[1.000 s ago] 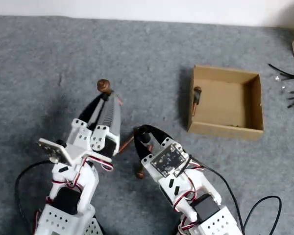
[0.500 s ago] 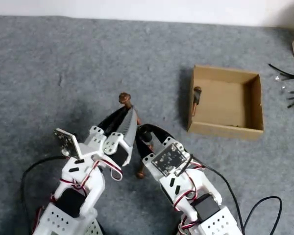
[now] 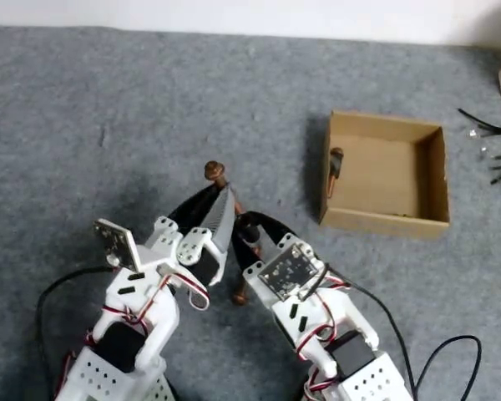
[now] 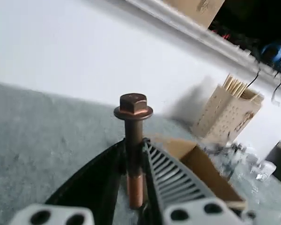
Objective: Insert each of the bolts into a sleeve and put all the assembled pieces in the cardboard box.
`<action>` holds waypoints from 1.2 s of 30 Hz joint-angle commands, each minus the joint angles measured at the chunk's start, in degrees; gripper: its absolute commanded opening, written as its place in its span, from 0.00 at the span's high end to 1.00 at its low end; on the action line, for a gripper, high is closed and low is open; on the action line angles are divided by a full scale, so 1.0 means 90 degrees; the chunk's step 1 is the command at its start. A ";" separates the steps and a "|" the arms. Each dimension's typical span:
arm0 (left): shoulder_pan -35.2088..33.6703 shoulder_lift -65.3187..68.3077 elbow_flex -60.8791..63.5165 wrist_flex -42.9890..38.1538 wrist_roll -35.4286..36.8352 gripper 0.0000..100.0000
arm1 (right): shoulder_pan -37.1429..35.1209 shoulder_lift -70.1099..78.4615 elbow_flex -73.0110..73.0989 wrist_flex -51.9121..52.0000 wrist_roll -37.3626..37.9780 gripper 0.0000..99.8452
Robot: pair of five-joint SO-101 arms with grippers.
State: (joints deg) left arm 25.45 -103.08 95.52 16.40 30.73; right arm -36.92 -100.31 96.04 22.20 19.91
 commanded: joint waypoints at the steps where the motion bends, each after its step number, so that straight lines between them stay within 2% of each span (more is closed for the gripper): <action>1: 0.0444 -0.0093 -0.0327 0.0186 0.0205 0.99 | 0.0093 -0.0005 0.0943 -0.0181 0.0078 1.00; 18: 0.0132 -0.0103 -0.1284 0.0215 0.0225 0.99 | 0.0103 0.0005 0.0943 -0.0161 0.0078 1.00; 26: 0.0278 -0.0103 -0.1333 0.1114 0.0215 0.99 | 0.0161 0.0005 0.0943 -0.0161 0.0078 1.00; 36: 0.0278 -0.0103 -0.1294 0.1670 0.0195 0.99 | 0.0269 0.0005 0.0943 -0.0190 0.0078 1.00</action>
State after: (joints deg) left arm 27.65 -103.16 86.90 30.99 32.48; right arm -35.60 -99.96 96.04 22.02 20.09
